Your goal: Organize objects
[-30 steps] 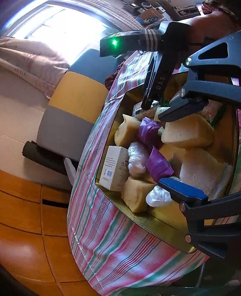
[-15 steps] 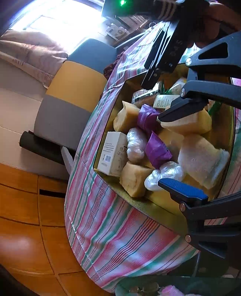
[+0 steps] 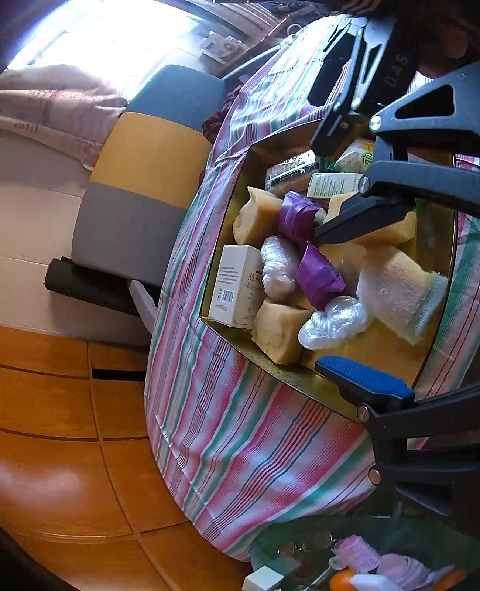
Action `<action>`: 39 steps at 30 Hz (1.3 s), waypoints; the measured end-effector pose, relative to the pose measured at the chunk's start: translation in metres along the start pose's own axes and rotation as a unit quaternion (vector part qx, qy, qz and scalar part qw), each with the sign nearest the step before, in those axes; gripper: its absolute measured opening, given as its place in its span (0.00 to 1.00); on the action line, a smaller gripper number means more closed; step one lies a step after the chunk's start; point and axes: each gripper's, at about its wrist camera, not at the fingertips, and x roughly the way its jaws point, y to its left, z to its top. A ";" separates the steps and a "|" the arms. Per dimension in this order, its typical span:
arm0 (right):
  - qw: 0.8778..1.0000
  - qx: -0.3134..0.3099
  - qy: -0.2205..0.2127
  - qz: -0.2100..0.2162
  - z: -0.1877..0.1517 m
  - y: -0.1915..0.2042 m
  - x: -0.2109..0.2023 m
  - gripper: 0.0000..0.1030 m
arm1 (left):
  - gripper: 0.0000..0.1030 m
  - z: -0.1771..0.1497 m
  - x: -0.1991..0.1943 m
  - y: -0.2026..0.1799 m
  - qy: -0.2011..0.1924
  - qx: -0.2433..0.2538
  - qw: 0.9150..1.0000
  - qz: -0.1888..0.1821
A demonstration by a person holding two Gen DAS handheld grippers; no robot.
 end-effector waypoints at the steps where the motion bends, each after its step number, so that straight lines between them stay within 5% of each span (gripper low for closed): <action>1: 1.000 0.002 0.000 0.000 -0.001 0.000 -0.001 0.85 | 0.62 0.000 -0.002 -0.001 -0.002 0.004 1.000 0.001; 8: 0.999 0.040 -0.006 -0.005 -0.003 -0.002 -0.015 1.00 | 0.62 0.007 -0.020 -0.004 -0.028 0.018 0.999 0.016; 17: 0.998 0.051 -0.024 -0.005 -0.005 0.007 -0.033 1.00 | 0.62 0.006 -0.018 0.004 -0.006 0.025 0.997 0.076; 23: 0.997 0.070 -0.008 -0.037 -0.006 0.007 -0.033 1.00 | 0.62 0.001 -0.008 0.014 0.037 -0.001 0.997 0.062; 39: 0.991 0.061 -0.008 -0.116 -0.009 0.009 -0.033 1.00 | 0.61 -0.005 -0.009 0.002 0.053 0.013 0.998 0.042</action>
